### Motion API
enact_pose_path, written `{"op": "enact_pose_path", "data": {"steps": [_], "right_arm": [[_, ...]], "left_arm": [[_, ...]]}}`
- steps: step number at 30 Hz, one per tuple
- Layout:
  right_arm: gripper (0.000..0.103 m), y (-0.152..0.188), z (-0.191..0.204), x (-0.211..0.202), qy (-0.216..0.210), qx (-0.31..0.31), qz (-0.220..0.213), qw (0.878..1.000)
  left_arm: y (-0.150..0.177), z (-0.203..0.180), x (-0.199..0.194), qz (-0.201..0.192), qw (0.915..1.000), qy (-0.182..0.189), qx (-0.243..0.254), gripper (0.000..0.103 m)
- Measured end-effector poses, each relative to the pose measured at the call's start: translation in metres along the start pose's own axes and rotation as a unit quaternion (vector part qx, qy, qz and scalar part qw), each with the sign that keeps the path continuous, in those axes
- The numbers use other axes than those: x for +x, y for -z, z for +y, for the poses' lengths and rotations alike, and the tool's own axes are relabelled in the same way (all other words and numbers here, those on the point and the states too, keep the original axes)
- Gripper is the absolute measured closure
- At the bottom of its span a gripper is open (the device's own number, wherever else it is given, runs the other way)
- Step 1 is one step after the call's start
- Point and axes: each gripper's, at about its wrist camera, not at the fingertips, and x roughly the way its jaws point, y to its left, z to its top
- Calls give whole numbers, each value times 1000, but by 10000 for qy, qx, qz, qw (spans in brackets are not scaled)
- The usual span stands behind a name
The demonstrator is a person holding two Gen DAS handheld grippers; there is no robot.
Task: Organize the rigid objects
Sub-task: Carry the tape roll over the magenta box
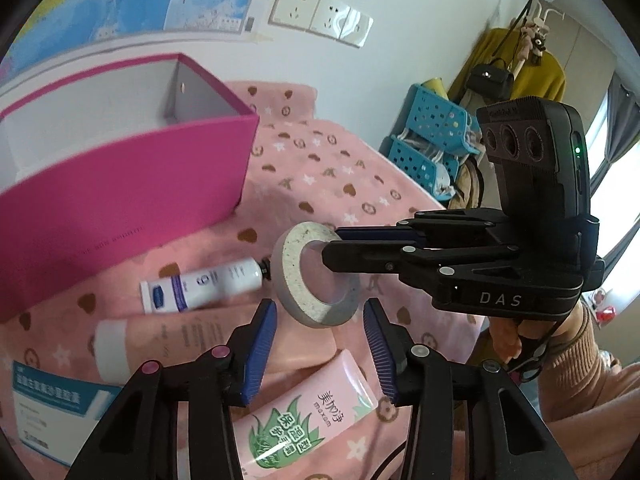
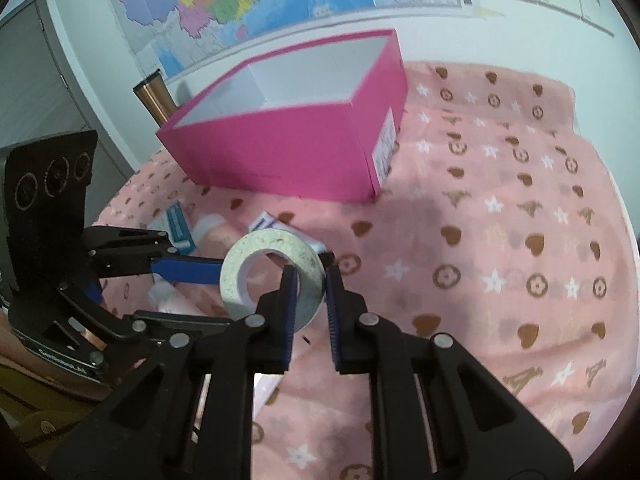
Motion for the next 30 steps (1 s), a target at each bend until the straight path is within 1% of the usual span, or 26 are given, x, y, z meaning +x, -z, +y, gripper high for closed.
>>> {"op": "enact_pose_path", "data": {"steps": [12,19,25,27,30], "right_arm": [[87,-41,25,-5,-125,-456,-352,9983],[87,-70,30,-11,-40,-609,-599,9963],[87,-101,23,-11,24,-613,-777,9951],[87,-111,21,-8,28,-602,-791,9950],[87,-121,17,-1,13,-575,-754,9955]], "left_arm": [[-22,10,-30,-501,9985,-230,28,58],[-45,17,-43,-746,9956,-548,130,58],[-69,37,-49,-873,9947,-550,-16,58],[-76,43,-49,-884,9948,-498,-93,58],[-85,49,-48,-887,9946,-527,-121,58]]}}
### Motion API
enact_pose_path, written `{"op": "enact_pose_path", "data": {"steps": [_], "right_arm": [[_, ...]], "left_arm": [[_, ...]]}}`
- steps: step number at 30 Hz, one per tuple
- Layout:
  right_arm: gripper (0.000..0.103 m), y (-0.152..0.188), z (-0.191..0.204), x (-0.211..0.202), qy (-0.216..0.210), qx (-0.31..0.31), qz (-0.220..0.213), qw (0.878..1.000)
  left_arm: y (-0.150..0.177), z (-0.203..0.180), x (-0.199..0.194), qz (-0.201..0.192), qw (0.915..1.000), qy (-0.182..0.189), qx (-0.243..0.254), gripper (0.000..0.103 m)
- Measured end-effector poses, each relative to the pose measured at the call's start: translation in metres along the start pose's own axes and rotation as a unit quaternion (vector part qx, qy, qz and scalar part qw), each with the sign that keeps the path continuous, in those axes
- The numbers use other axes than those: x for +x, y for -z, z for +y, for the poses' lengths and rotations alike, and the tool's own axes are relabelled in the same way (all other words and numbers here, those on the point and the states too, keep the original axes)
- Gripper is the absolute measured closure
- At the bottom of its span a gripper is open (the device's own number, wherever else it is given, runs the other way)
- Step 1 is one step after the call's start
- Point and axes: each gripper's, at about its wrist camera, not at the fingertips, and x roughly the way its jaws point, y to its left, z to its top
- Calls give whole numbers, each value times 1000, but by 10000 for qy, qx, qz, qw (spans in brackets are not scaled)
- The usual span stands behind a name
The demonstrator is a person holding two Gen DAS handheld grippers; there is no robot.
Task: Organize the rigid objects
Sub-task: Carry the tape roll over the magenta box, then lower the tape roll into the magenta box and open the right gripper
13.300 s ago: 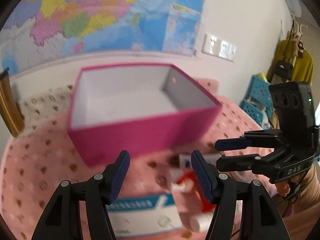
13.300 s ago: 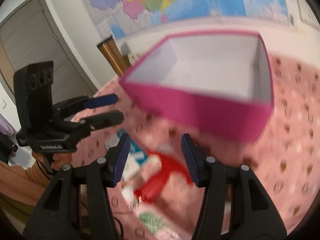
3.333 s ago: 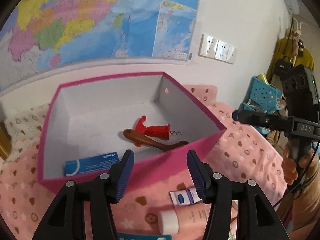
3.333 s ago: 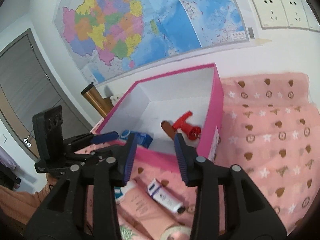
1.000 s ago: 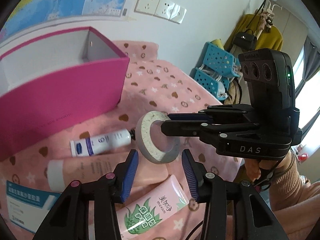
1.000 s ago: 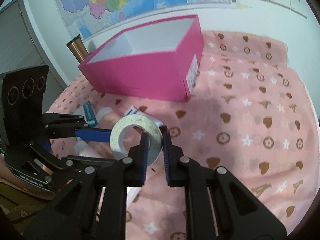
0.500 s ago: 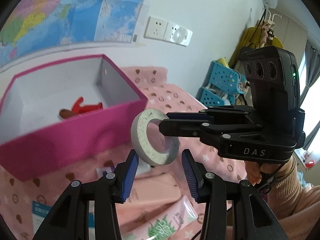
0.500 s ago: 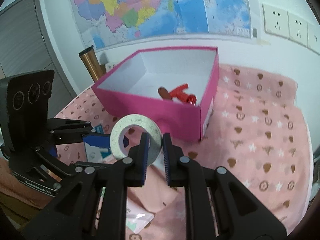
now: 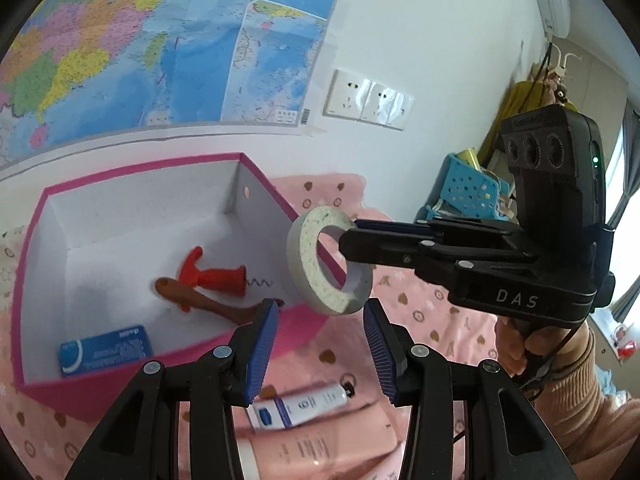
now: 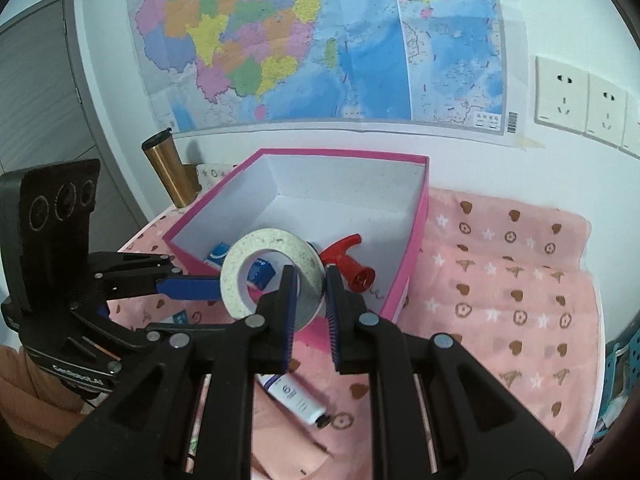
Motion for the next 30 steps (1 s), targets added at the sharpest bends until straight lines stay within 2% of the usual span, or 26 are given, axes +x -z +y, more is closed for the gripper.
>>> {"op": "enact_pose_path", "data": {"steps": [7,21,24,26,30], "right_arm": [[87,-10,-9,25,94,89,197,9997],[87,-14,-24,63,356,309,687,9965],[81,-12,-25,66,558,305,733,9953],[74,-11,-26,63,597,353,666,9954],[74,-6,-26,50,476,441,477,9968]], "left_arm": [[-15,13,16,109,9999,-1,-115,59],[-20,36,47,496,9977,-185,-425,59],[-18,41,46,487,9972,-203,-523,59],[-16,43,42,445,9971,-263,-561,59],[-11,42,26,224,9980,-358,-461,59]]}}
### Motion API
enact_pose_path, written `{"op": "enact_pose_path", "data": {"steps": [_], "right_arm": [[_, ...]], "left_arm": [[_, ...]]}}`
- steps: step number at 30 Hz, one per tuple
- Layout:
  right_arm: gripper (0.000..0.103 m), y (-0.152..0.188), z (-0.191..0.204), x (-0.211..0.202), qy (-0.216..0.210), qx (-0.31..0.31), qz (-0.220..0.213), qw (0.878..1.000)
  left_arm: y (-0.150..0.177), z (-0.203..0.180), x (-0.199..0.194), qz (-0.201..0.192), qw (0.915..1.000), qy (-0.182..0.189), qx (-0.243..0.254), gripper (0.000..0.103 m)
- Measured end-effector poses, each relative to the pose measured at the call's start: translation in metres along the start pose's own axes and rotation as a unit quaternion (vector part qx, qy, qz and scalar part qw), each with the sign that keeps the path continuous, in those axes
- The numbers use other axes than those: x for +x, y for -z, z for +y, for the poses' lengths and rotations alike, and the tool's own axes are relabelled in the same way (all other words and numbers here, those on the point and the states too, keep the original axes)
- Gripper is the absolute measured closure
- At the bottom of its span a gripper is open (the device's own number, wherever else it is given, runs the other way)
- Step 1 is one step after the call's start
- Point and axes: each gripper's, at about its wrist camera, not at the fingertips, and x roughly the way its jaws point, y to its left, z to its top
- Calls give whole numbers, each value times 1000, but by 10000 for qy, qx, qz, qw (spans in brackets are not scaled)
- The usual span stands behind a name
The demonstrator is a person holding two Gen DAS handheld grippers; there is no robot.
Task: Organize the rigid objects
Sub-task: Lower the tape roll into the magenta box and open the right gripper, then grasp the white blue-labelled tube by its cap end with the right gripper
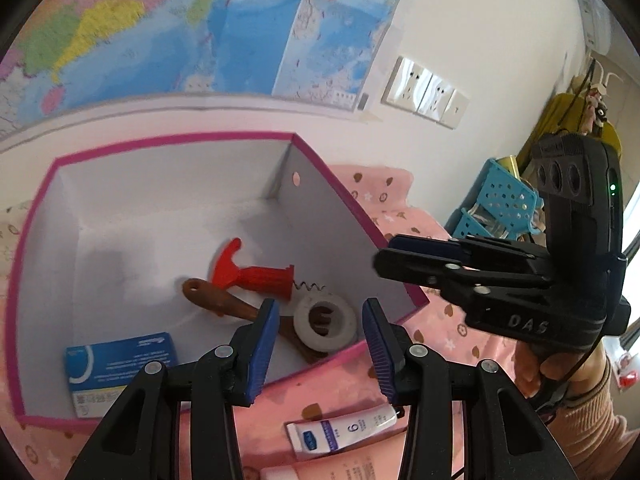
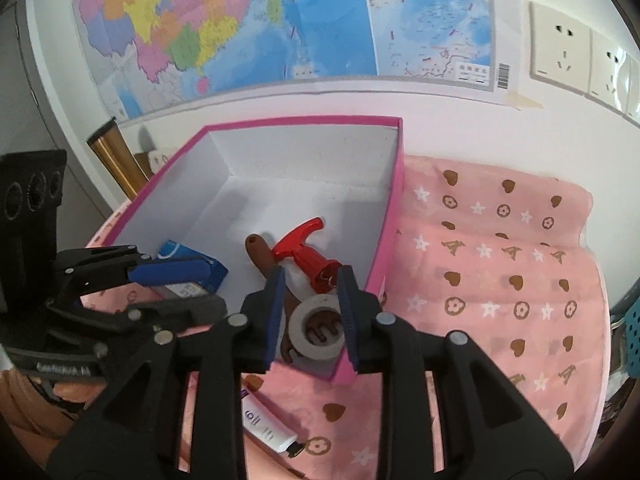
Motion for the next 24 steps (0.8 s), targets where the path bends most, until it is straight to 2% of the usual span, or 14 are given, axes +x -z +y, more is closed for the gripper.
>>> {"op": "enact_pose_path", "data": {"steps": [6,11,24], "right_arm": [[67,18,0,-29,-200,24,-264,9994],[61,43,-2,-42,-432,165,-296,9985],[60,120,-19,-4,-734,981,479,9913]], "left_arm": [[17,-9,-29,-281,9991,-104,304,58],[33,-8,-42,-297,9990,43,324,56],[79,-1,5,624,9979,-53,167,56]]}}
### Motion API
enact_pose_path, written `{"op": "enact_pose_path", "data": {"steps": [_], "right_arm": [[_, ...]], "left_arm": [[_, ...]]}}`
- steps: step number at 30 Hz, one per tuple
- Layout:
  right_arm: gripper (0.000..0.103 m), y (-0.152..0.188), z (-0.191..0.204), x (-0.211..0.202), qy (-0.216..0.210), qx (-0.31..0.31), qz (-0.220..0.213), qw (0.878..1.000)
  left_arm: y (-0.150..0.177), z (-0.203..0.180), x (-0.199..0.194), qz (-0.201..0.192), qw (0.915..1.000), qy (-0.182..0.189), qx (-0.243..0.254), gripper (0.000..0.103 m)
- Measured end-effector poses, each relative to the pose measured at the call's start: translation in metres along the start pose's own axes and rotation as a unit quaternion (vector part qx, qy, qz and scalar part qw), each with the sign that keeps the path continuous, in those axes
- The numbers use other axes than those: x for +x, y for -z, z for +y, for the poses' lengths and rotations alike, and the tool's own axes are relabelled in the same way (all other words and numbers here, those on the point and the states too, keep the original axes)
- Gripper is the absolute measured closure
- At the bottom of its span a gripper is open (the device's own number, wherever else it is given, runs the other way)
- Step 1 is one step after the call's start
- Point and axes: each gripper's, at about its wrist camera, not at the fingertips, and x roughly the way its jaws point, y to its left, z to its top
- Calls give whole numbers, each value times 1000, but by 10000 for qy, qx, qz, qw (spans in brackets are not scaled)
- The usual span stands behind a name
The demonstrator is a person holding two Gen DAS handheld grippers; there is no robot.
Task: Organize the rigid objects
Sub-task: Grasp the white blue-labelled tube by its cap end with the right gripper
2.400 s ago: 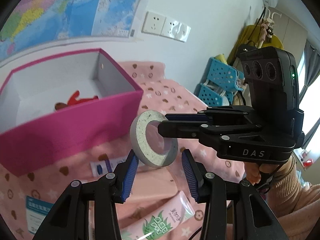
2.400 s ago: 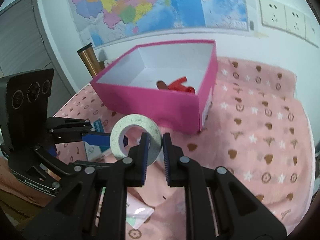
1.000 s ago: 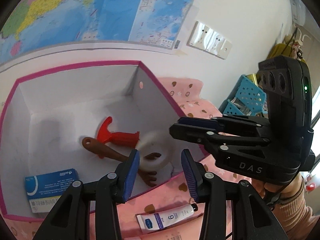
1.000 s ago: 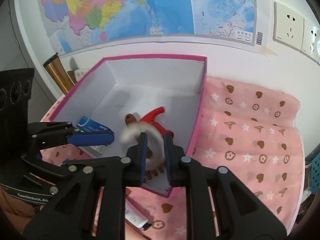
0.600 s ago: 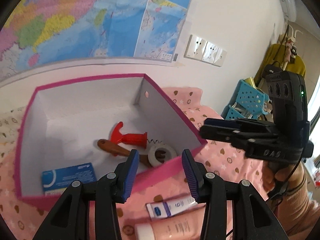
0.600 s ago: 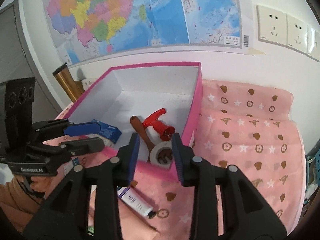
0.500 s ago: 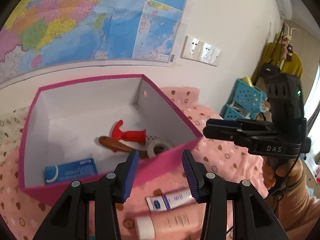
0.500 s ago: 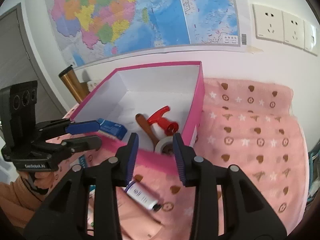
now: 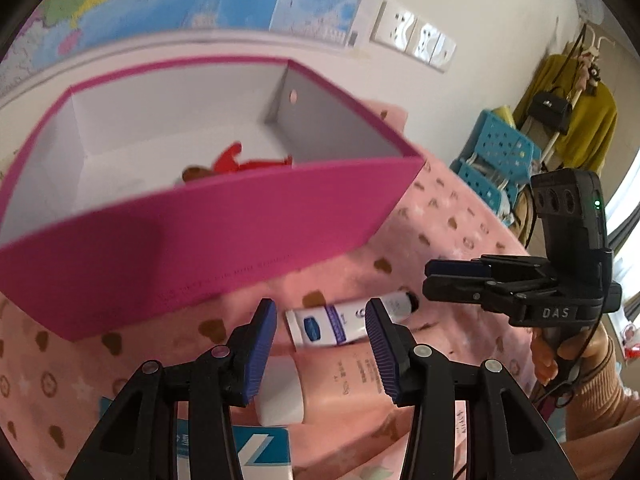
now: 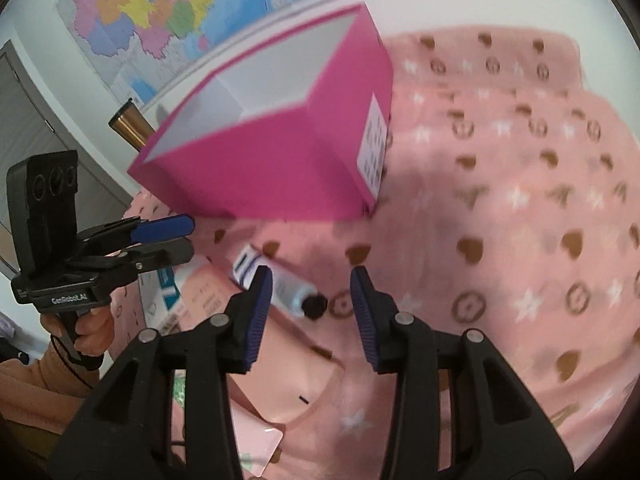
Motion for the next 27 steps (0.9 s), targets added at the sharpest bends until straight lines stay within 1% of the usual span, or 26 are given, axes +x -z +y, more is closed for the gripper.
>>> {"op": "enact_pose_path", "data": {"steps": [8,12,20,24,27], "right_arm": [[60,15,-6,17,-153,191,182,9995],[60,16,-8,18,-219,236,137,9994],[60,19,-5,18,-310,186,132,9993],[60,17,-4,19,-478,283,120,9984],[60,14,-4,15,-578,363,0,9977]], "left_arm": [[4,1,21,281,9996,-56,14,56],[6,0,32,403,9992,-44,33,56],[6,-2,37,480,9988,48,110,56],[5,-4,41,521,9984,117,162,56],[5,-5,42,523,9983,156,186,55]]}}
